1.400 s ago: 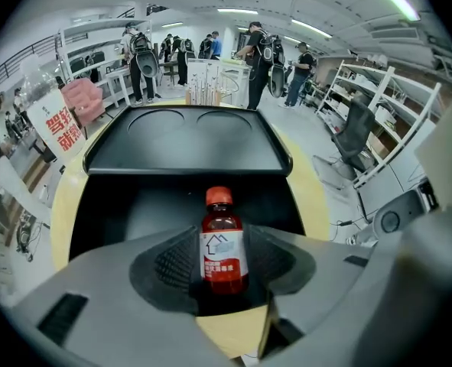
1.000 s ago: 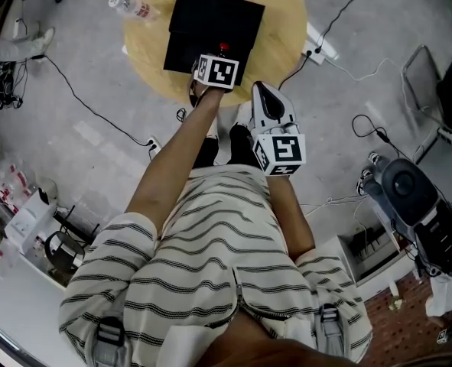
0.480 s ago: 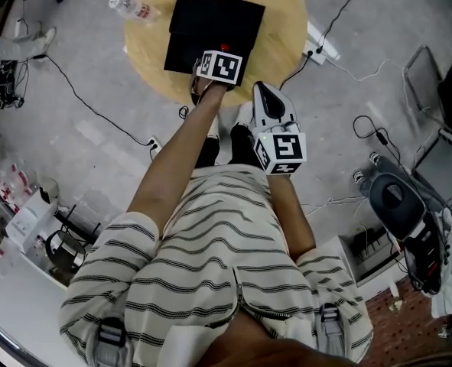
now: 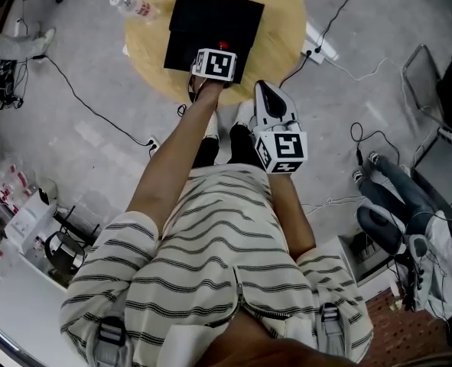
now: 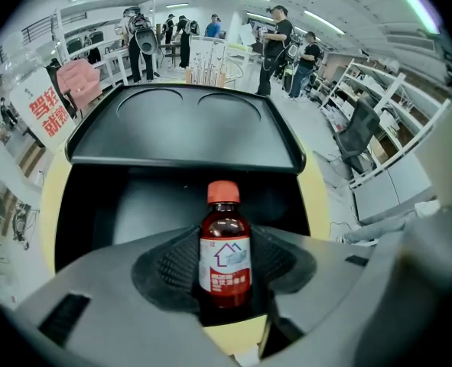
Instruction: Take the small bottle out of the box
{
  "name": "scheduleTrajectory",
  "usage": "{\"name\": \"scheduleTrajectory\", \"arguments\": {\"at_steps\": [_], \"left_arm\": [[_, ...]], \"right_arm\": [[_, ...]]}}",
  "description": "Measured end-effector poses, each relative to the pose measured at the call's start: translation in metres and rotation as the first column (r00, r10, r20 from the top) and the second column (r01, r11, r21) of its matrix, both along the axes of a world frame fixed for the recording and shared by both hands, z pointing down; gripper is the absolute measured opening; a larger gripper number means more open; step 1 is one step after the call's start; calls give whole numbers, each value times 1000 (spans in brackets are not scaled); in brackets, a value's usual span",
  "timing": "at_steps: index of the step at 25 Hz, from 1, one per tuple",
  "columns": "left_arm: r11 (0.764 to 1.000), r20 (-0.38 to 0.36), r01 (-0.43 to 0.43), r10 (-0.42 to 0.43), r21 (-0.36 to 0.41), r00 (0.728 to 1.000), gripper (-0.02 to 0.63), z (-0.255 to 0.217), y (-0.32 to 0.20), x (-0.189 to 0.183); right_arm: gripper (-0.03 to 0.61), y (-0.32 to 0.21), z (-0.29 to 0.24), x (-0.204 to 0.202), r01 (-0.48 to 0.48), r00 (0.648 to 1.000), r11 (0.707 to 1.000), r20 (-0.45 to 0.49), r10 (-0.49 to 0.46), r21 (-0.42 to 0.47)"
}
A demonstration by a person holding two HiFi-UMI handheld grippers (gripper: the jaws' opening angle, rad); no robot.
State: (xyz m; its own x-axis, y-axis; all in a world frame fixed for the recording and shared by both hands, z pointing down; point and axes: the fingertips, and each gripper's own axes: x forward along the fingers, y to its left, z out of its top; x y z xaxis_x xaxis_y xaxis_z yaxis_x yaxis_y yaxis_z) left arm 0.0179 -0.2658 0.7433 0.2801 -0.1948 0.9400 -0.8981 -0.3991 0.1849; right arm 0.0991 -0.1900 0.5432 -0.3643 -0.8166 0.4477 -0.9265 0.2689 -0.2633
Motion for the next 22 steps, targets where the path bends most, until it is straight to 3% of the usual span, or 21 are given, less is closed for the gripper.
{"name": "scheduleTrajectory", "arguments": {"at_steps": [9, 13, 18, 22], "left_arm": [[994, -29, 23, -20, 107, 999, 216, -33, -1, -16], [990, -102, 36, -22, 133, 995, 216, -47, -1, -11], [984, -132, 45, -22, 172, 991, 216, -58, -16, -10], [978, -148, 40, -9, 206, 989, 216, -73, 5, -10]], "right_arm": [[17, 10, -6, -5, 0, 1000, 1000, -6, 0, 12], [18, 12, -9, -10, 3, 1000, 1000, -10, -3, 20], [17, -2, -10, -10, -1, 1000, 1000, -12, 1, 24], [17, 21, -18, -12, -12, 1000, 999, -13, 12, 42]]}}
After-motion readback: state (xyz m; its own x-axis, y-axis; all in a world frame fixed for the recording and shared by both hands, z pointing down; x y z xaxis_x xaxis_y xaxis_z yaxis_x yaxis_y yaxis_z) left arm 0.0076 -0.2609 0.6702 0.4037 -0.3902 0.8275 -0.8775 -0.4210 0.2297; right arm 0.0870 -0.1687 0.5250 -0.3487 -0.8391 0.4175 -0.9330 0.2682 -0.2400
